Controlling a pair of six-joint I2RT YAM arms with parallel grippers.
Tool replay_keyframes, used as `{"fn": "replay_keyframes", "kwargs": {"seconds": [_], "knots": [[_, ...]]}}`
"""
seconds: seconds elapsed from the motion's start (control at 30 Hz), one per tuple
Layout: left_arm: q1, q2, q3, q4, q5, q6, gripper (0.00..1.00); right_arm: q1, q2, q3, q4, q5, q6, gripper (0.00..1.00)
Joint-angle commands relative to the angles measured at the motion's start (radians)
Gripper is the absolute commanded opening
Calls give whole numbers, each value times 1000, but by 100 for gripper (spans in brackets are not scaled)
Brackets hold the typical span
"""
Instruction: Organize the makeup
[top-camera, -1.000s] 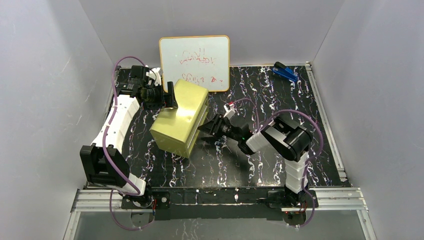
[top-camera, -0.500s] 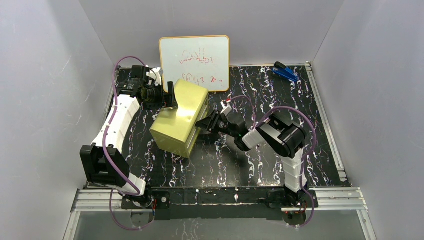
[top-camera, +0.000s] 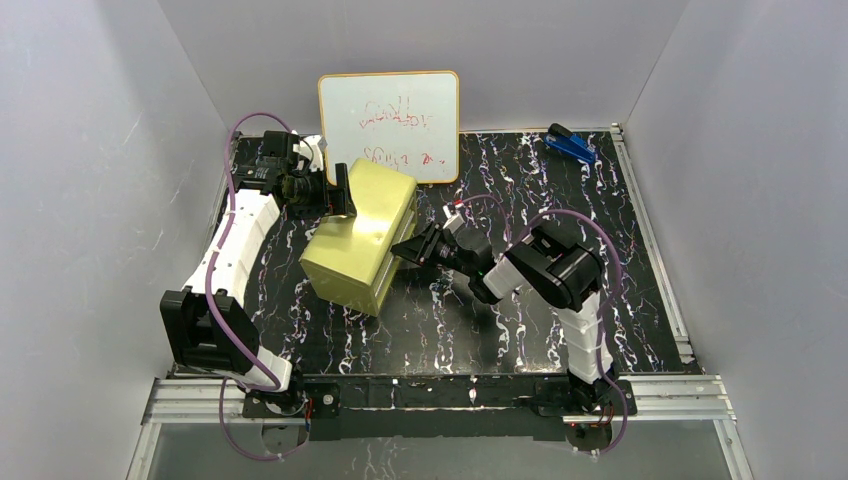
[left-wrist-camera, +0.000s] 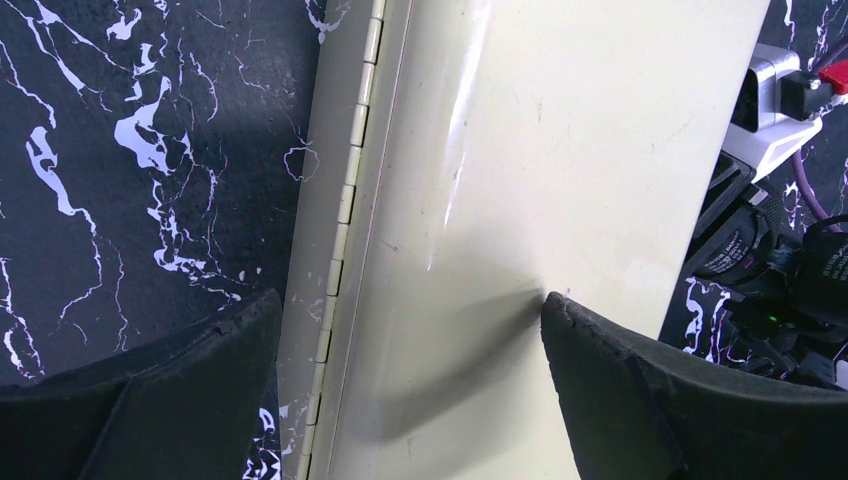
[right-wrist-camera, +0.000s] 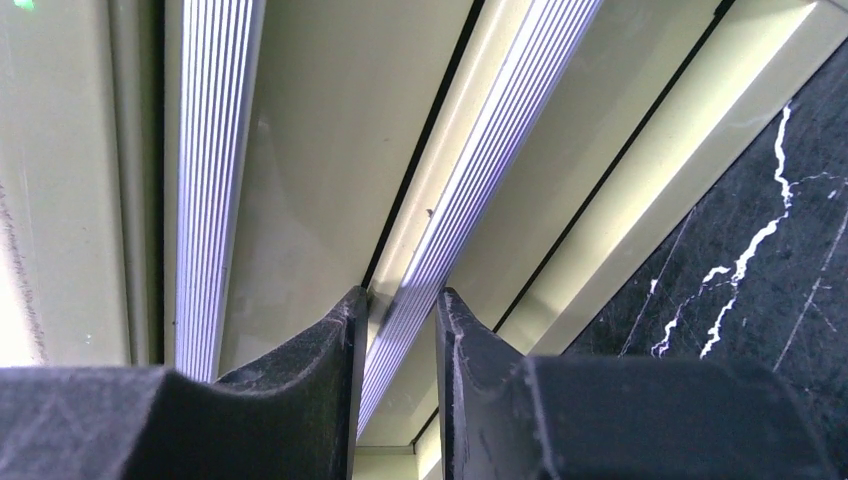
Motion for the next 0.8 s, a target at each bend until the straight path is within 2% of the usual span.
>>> {"fn": "replay_keyframes", "kwargs": {"seconds": [0.0, 0.17, 0.53, 0.73, 0.77], "knots": [[-4, 10, -5, -61, -51, 24, 98, 2, 48, 52, 42, 7, -8, 1], [-4, 8, -7, -62, -52, 24, 98, -2, 12, 25, 21, 7, -24, 1], [-4, 11, -11, -58, -52, 26, 99, -67, -157, -164, -17, -9, -92, 1], [-4, 12, -15, -58, -58, 26, 98, -78, -197, -181, -55, -22, -123, 1], [-4, 13, -13, -58, -58, 26, 98, -78, -189, -166, -60, -37, -122, 9]]}}
